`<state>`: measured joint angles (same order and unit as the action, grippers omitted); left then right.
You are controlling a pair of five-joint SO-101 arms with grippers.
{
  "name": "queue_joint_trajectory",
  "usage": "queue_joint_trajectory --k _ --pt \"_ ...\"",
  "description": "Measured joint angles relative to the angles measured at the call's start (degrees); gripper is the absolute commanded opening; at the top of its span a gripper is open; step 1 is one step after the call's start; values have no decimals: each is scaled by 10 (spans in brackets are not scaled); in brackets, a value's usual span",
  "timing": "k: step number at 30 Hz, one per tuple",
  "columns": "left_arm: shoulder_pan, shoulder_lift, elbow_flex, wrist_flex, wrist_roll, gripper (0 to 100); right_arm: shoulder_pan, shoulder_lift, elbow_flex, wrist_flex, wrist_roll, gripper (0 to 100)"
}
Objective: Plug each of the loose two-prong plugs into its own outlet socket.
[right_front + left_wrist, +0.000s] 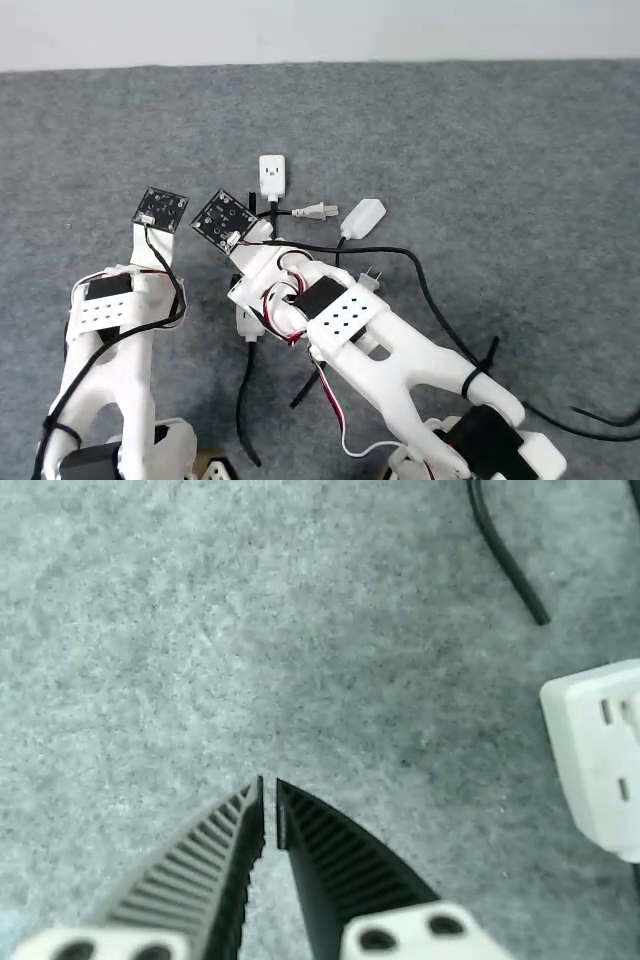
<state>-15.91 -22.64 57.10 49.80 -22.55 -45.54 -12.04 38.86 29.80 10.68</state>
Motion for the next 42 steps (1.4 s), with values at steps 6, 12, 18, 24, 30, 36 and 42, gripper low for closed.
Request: queue_joint_trajectory --k 6,12,18,24,30,36,42 --pt "0 0 0 0 0 15 -5 0 0 -1 1 8" --pt "0 0 0 0 0 15 -10 32 -11 -16 1 8" --pt "0 0 0 0 0 15 -10 39 -17 -22 4 8" --pt "0 0 0 0 0 15 -9 40 -17 -22 5 8" --pt "3 0 0 0 0 15 -9 40 -17 -22 5 8" --pt "3 0 0 0 0 15 -9 33 -17 -13 5 8" --pt "3 0 0 0 0 15 -5 30 -17 0 7 8"
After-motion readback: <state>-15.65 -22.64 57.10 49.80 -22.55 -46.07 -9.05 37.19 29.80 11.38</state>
